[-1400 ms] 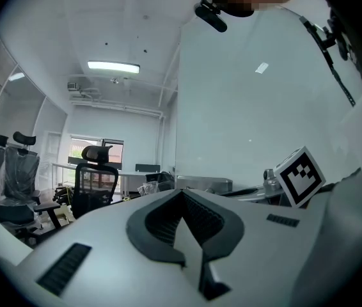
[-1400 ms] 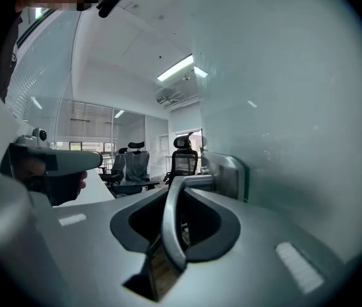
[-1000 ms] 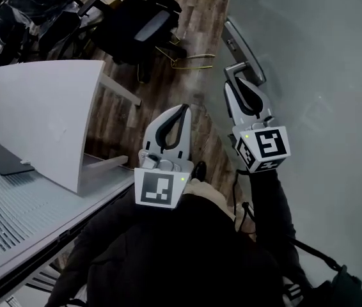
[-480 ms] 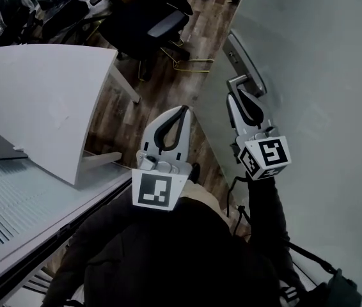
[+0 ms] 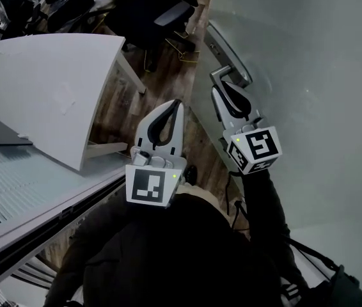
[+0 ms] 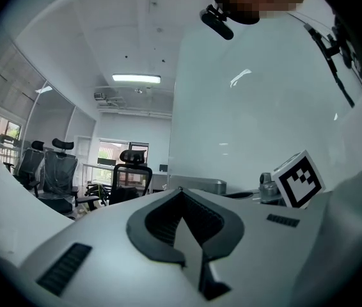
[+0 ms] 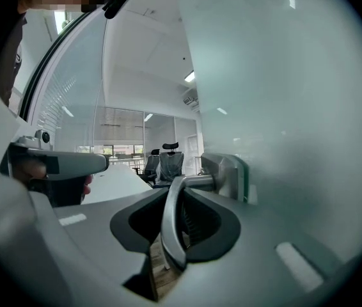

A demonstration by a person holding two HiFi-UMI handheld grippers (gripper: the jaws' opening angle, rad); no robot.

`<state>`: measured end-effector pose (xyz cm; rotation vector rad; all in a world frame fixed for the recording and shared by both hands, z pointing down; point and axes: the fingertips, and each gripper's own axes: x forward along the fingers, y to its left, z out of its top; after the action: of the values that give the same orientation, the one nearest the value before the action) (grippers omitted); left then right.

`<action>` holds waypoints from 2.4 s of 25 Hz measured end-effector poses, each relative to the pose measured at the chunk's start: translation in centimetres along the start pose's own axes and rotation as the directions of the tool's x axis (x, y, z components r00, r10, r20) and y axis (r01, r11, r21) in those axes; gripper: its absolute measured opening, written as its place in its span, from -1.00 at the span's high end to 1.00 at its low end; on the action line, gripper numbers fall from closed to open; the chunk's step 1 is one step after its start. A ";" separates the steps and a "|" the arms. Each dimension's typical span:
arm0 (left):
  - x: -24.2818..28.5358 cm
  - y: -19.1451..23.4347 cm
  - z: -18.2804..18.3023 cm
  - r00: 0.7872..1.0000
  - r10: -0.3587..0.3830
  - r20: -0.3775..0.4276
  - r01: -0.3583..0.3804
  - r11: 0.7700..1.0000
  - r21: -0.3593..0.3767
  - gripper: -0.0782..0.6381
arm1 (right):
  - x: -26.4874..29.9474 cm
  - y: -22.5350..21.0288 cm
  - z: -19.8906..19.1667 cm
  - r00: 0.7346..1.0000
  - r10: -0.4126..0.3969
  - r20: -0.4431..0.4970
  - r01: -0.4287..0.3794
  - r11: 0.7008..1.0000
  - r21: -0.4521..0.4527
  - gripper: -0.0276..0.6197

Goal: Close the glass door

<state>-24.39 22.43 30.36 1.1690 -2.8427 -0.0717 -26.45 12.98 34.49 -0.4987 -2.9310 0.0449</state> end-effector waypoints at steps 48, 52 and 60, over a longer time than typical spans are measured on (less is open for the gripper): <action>-29.2 2.4 2.6 0.956 0.284 0.075 -0.287 0.957 0.037 0.79 | -9.2 33.5 -2.4 0.894 0.448 -0.004 -0.447 0.893 -0.047 0.70; -32.1 2.4 2.4 0.962 0.263 0.078 -0.266 0.963 0.031 0.79 | -10.7 35.5 -3.0 0.891 0.455 -0.005 -0.454 0.889 -0.054 0.71; -36.4 3.4 0.1 0.968 0.249 0.018 -0.250 0.968 0.017 0.79 | -12.1 40.3 -3.6 0.855 0.519 -0.001 -0.518 0.853 -0.062 0.71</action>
<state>-1.00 50.48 28.90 0.8064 -2.9836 -0.0402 -1.44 46.97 33.81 -1.2912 -2.7224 0.0271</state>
